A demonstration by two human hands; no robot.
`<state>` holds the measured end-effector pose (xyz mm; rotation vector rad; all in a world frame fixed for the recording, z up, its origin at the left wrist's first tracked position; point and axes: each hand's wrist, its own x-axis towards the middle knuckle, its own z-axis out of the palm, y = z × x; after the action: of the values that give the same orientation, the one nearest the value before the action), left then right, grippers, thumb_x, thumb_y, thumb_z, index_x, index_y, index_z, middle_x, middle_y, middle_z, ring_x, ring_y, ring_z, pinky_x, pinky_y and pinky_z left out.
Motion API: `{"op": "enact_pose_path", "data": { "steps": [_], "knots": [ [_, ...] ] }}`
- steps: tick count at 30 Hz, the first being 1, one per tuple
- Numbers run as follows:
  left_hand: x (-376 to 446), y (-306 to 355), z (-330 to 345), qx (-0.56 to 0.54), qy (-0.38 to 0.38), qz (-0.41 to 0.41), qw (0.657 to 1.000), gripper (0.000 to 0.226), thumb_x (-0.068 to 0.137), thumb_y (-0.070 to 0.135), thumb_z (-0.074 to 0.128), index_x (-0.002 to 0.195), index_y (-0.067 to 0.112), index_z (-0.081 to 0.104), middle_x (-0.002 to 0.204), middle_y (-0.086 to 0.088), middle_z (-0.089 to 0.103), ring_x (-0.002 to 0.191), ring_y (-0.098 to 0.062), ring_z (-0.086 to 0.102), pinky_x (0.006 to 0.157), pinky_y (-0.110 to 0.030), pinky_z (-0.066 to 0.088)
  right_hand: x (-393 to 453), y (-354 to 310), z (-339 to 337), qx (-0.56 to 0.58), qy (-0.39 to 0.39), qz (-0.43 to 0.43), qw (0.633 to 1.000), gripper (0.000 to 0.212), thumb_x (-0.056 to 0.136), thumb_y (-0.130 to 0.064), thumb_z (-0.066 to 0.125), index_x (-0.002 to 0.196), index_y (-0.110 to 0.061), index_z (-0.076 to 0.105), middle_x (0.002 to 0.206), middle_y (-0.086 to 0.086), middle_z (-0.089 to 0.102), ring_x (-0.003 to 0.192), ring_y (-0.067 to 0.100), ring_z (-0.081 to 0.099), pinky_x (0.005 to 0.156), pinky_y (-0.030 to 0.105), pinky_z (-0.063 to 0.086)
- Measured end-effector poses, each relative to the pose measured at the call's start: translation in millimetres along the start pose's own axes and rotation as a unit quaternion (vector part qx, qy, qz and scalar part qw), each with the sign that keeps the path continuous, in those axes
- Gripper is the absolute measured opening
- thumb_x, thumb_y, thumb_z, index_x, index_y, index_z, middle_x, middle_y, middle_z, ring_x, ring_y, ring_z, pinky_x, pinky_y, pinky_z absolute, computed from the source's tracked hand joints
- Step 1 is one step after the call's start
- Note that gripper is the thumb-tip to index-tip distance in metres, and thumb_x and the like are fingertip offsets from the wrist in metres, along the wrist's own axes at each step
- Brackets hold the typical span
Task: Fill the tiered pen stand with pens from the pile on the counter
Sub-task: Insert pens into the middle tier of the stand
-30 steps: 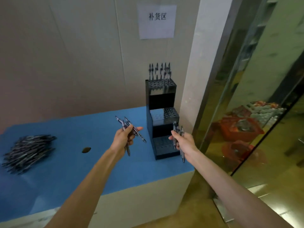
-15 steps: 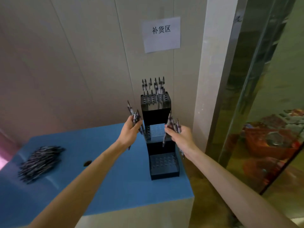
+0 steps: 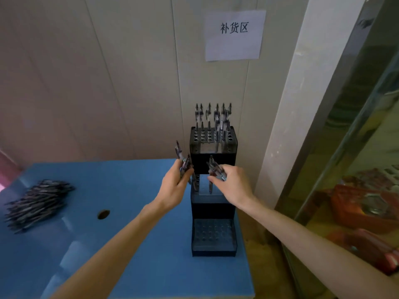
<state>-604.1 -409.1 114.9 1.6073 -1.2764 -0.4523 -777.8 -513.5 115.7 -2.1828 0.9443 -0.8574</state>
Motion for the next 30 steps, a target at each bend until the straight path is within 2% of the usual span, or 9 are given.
{"op": "enact_pose_path", "data": {
  "steps": [3,7,11,16,22,24,26,28,30],
  "knots": [
    [0,-4,4,0.007,0.002,0.006,1.0,0.008,0.108,0.022,0.048,0.107,0.028,0.052,0.092,0.028,0.063,0.086,0.0,0.061,0.072,-0.02,0.043,-2,5,-1,0.001,-0.015,-0.03,0.999,0.02,0.089,-0.034,0.077,0.085,-0.015,0.071,0.075,-0.002,0.066,0.065,0.015,0.06,0.057,0.036,0.049],
    [-2,-8,6,0.056,-0.009,0.032,0.998,0.014,0.107,0.027,0.049,0.099,0.015,0.048,0.084,-0.001,0.059,0.075,-0.024,0.053,0.066,-0.041,0.042,2,8,-8,-0.039,-0.045,-0.069,0.996,0.025,0.089,-0.035,0.077,0.078,-0.019,0.063,0.07,-0.009,0.056,0.06,0.008,0.051,0.053,0.021,0.034],
    [-12,-18,14,0.113,0.024,0.031,0.993,0.017,0.107,0.029,0.048,0.094,0.018,0.049,0.07,0.008,0.051,0.062,-0.015,0.046,0.057,-0.033,0.037,0,10,-7,-0.04,-0.037,-0.088,0.995,0.02,0.09,-0.034,0.076,0.082,-0.022,0.062,0.076,-0.013,0.056,0.066,0.006,0.053,0.056,0.022,0.04],
    [-15,-24,16,0.144,0.058,0.026,0.987,0.026,0.107,0.032,0.046,0.088,0.015,0.043,0.07,0.001,0.05,0.06,-0.02,0.046,0.057,-0.047,0.04,-1,-3,0,-0.08,-0.046,-0.112,0.989,0.015,0.09,-0.033,0.075,0.089,-0.02,0.067,0.081,-0.011,0.058,0.07,0.009,0.054,0.059,0.028,0.044],
    [-20,-23,12,0.206,0.033,0.083,0.974,0.03,0.106,0.025,0.049,0.083,0.024,0.03,0.067,0.01,0.036,0.056,-0.016,0.039,0.05,-0.036,0.028,-3,16,3,-0.06,-0.061,-0.021,0.996,0.019,0.088,-0.036,0.078,0.082,-0.02,0.069,0.071,-0.012,0.062,0.061,0.006,0.056,0.056,0.026,0.045],
    [-16,-26,12,0.228,0.005,0.093,0.969,0.029,0.107,0.026,0.049,0.085,0.028,0.03,0.069,0.011,0.04,0.057,-0.017,0.043,0.05,-0.032,0.029,-5,21,9,-0.062,-0.073,-0.03,0.995,0.02,0.088,-0.035,0.078,0.081,-0.019,0.067,0.074,-0.011,0.061,0.064,0.008,0.056,0.058,0.029,0.047],
    [-14,-29,13,0.238,-0.016,0.092,0.967,0.026,0.107,0.028,0.047,0.086,0.027,0.032,0.072,0.01,0.045,0.058,-0.018,0.046,0.051,-0.038,0.037,-9,25,14,-0.063,-0.061,-0.048,0.995,0.02,0.088,-0.034,0.078,0.082,-0.019,0.066,0.079,-0.01,0.061,0.069,0.009,0.057,0.061,0.031,0.049],
    [-13,-32,14,0.23,-0.013,0.085,0.969,0.025,0.107,0.028,0.047,0.086,0.025,0.034,0.073,0.009,0.048,0.058,-0.018,0.047,0.053,-0.043,0.041,-12,30,18,-0.061,-0.038,-0.061,0.996,0.021,0.088,-0.036,0.077,0.085,-0.017,0.068,0.081,-0.009,0.061,0.07,0.01,0.057,0.062,0.032,0.05],
    [-17,-33,15,0.218,-0.005,0.089,0.972,0.028,0.106,0.027,0.049,0.084,0.03,0.033,0.07,0.009,0.045,0.057,-0.017,0.046,0.051,-0.039,0.039,-15,33,19,-0.067,-0.02,-0.072,0.995,0.022,0.091,-0.038,0.073,0.089,-0.017,0.069,0.081,-0.009,0.06,0.069,0.009,0.057,0.061,0.032,0.051]
  ]
}}
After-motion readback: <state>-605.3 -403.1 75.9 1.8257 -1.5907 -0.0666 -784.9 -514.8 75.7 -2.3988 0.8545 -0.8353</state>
